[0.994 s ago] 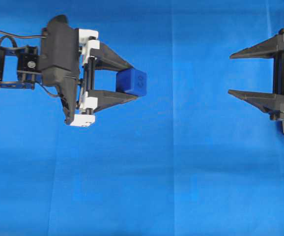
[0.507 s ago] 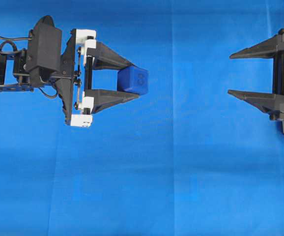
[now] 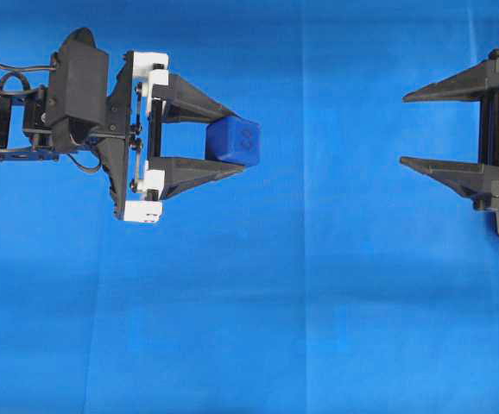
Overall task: Handover the blue block to the right arm after grasping it with the left arm, then place it in the designated position.
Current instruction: 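Rotate the left gripper to hold the cube out toward the right arm, then move the open right gripper toward the cube held by the left gripper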
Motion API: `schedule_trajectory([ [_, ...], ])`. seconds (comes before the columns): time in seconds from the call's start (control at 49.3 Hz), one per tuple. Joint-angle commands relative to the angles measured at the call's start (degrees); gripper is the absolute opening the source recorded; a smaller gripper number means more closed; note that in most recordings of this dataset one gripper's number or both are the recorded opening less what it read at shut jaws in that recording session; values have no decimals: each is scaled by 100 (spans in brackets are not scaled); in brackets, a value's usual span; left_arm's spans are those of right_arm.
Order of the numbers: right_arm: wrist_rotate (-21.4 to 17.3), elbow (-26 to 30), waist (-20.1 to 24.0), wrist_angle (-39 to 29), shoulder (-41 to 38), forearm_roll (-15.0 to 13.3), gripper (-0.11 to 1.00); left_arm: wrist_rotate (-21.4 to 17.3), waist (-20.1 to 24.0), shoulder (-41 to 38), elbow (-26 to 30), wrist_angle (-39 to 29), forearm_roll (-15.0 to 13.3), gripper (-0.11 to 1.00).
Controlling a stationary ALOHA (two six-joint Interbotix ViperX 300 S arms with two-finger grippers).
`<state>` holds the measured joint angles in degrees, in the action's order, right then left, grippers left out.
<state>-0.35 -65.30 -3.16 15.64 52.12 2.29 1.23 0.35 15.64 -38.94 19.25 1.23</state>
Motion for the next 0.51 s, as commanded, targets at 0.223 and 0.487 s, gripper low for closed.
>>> schedule_trajectory([
  [0.223,360,264,-18,-264,-35,-264,96,26,9,97,62,97,-9,48],
  [0.487,1160,360,-18,-334,-26,-650,96,26,9,97,53,167,-9,48],
])
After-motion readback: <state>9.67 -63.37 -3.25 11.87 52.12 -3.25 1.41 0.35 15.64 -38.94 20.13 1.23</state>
